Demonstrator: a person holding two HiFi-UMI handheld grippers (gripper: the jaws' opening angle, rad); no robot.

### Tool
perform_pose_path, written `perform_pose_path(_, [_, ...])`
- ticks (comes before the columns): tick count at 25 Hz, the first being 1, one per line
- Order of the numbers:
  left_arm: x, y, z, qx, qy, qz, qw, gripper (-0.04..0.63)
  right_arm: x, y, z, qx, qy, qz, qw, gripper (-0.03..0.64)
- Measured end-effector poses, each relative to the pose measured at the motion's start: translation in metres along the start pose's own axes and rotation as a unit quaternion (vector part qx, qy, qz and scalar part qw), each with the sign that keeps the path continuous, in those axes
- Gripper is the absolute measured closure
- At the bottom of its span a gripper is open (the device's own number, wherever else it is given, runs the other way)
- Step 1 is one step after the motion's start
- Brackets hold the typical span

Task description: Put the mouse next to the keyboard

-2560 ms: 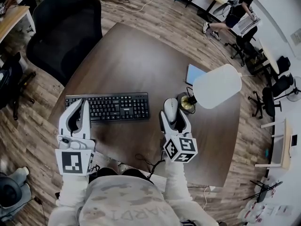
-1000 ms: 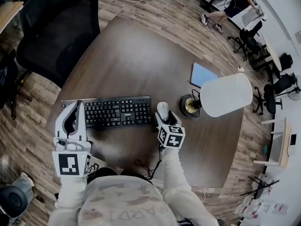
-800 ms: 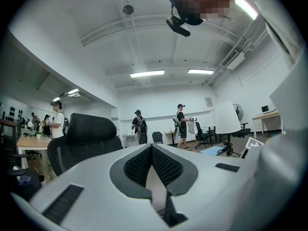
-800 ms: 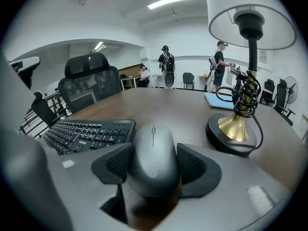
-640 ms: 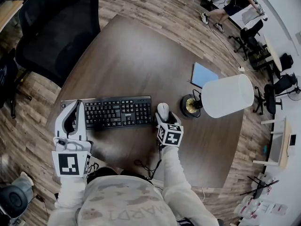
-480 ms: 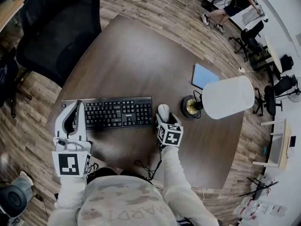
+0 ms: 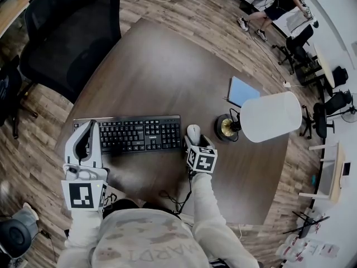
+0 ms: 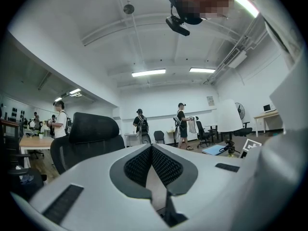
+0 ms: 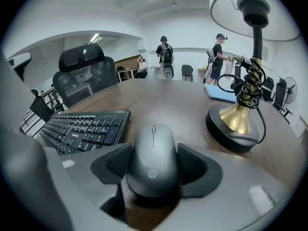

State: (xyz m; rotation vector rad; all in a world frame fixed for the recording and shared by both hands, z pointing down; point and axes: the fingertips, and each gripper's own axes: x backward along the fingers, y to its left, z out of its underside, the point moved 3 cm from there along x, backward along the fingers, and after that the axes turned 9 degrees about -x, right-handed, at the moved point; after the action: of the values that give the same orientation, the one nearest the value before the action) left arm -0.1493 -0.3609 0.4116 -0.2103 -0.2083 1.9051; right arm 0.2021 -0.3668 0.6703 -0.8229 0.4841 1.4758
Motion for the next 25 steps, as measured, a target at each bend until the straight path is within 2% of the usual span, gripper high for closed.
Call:
perform_pose_path(4, [0.003,-0.002,-0.003,-0.001,-0.002,0.000,1.0000,0.591,0.003,0.002,-0.002,0.014,-0.003,-0.004,1.000,0.307])
perform_pose_path(10, [0.011,-0.005,-0.009,-0.005,-0.004,-0.003,1.0000,0.591,0.024,0.008,-0.016,0.016,-0.039,-0.025,0.999,0.298])
perform_pose_path(13, [0.018,-0.007,-0.014,-0.006,-0.008,-0.005,0.9999,0.591,0.041,0.016,-0.022,0.012,-0.061,-0.051,0.997,0.366])
perform_pose_path(15, [0.023,-0.009,-0.016,-0.007,-0.010,-0.007,0.9999,0.591,0.052,0.021,-0.026,0.014,-0.076,-0.064,0.995,0.454])
perform_pose_path(17, [0.028,-0.011,-0.019,-0.007,-0.013,-0.008,0.9999,0.591,0.062,0.024,-0.030,0.020,-0.096,-0.067,0.993,0.584])
perform_pose_path(18, [0.030,-0.013,-0.020,-0.008,-0.014,-0.008,0.9998,0.591,0.068,0.025,-0.032,0.025,-0.106,-0.070,0.992,0.607])
perform_pose_path(25, [0.051,-0.022,-0.029,-0.010,-0.019,-0.013,0.9997,0.591,0.107,0.039,-0.041,0.029,-0.147,-0.122,0.981,0.609])
